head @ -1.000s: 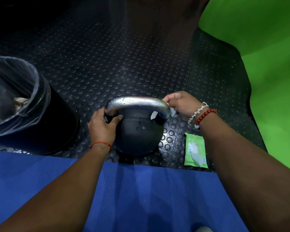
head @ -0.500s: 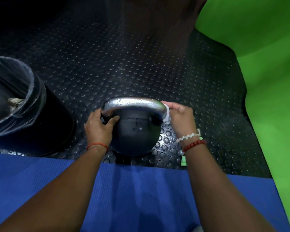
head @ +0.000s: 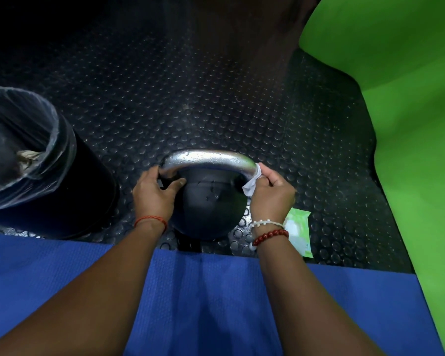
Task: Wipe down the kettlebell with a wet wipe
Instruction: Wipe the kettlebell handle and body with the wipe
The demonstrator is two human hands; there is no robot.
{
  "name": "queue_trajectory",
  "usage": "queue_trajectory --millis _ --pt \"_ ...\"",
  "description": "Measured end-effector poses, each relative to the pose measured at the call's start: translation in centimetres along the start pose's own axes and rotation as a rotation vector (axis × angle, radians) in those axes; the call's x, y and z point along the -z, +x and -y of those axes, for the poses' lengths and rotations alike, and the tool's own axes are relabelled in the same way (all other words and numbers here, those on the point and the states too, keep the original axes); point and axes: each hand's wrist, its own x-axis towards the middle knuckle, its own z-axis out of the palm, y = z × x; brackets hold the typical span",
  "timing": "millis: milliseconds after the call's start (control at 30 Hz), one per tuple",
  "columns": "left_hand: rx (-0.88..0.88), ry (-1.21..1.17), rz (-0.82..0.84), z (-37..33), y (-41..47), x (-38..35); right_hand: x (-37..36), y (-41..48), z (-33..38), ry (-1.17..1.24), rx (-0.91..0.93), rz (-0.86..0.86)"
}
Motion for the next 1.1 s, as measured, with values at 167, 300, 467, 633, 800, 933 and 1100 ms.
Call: queue_trajectory --millis 167,300,467,633,800,933,1100 --pt "0.005 -0.003 0.014 0.2 0.2 -0.1 0.0 -1.1 0.8 -0.161 -0.024 -0.082" --pt "-0.007 -0.008 0.019 0.4 0.3 -0.1 0.1 -0.9 1.2 -0.044 -0.167 -0.122" --pt "-0.010 -0.016 0.019 0.3 0.2 0.0 0.0 -1.1 1.2 0.256 -0.494 -0.095" --pt "-0.009 -0.004 0.021 0.2 0.3 0.0 -0.8 -2.4 2.7 0.796 -0.855 0.047" --pt "-0.005 -0.009 0.029 0.2 0.2 0.0 -1.5 -2.8 3.5 1.072 -0.950 0.061" --pt "-0.005 -0.014 0.026 0.2 0.2 0.0 -1.8 -3.2 3.2 1.192 -0.990 0.032" --pt "-0.009 -0.016 0.027 0.1 0.2 0.0 -2.2 -3.4 3.1 1.245 -0.972 0.006"
